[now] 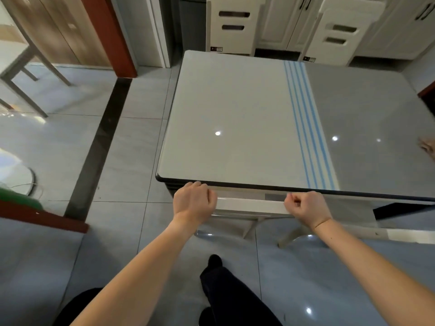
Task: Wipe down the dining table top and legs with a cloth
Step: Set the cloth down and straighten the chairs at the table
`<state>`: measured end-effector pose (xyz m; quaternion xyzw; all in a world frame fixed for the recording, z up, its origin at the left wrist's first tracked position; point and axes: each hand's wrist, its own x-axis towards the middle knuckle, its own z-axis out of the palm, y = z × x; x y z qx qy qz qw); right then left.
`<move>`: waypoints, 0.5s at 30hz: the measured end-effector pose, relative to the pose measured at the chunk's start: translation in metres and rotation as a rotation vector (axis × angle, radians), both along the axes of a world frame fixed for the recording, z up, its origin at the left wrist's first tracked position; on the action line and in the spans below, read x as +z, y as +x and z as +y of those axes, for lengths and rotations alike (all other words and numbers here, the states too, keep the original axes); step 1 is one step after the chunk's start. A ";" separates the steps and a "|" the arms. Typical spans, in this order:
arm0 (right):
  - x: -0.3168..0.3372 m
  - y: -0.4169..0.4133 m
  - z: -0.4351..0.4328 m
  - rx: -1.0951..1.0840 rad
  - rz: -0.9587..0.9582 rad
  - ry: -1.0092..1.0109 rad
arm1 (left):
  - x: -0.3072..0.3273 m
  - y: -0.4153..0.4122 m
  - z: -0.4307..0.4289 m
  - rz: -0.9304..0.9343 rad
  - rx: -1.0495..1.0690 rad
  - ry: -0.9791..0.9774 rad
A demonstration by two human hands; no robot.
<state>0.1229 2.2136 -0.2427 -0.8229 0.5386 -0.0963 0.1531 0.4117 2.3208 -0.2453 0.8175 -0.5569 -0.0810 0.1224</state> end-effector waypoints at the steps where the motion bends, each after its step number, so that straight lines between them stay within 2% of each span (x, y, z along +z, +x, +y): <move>1: 0.000 0.000 -0.005 0.004 -0.007 -0.004 | 0.000 0.000 -0.004 -0.002 0.001 0.009; 8: 0.002 -0.003 -0.008 0.055 -0.041 0.054 | -0.001 0.001 -0.005 -0.042 -0.016 0.024; 11: 0.007 -0.001 -0.014 0.018 0.055 0.202 | 0.003 -0.002 0.000 -0.033 -0.051 0.052; 13: 0.013 0.010 -0.015 -0.016 0.119 0.295 | 0.004 0.001 0.002 0.035 -0.075 0.064; 15: 0.017 0.034 -0.011 -0.019 0.046 0.335 | 0.007 0.007 0.007 0.212 -0.080 0.036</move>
